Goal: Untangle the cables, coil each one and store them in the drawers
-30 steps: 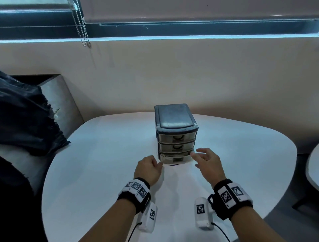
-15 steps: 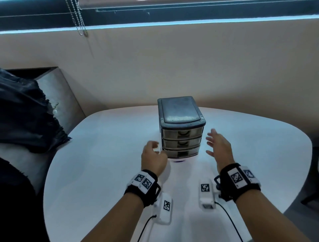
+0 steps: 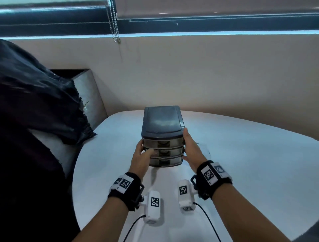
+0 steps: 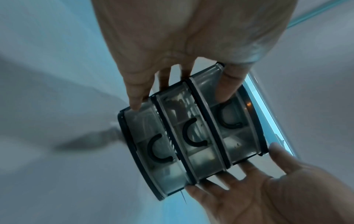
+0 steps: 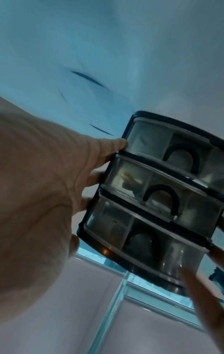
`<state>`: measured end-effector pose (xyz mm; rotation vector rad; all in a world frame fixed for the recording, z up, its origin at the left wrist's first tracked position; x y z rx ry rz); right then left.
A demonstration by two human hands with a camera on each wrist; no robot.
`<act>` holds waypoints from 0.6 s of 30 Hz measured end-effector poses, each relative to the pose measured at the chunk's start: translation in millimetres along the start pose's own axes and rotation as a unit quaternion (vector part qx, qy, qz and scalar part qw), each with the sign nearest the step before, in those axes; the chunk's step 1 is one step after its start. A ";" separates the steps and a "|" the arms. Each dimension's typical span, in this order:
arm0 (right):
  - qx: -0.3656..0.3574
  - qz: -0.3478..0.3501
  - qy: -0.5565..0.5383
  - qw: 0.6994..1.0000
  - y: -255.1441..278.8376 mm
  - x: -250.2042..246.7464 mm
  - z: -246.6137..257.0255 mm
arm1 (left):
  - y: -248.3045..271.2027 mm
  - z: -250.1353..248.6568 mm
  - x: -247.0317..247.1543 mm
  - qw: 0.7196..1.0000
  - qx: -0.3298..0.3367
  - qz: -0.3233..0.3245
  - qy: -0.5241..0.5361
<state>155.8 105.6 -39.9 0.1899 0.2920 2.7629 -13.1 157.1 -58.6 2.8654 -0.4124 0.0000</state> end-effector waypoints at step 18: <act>-0.073 -0.055 0.158 0.983 -46.7 27.8 5.1 | 10.6 -18.5 -12.6 0.996 -0.052 0.000 0.071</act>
Point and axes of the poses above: each hand's wrist, its own y-axis away from the middle knuckle, its own x-axis out of the palm, z = x × y, the point moved 8 cm from there along -y, towards the middle knuckle, and after that the axes turned 2 degrees about -y, right-handed, at the moved point
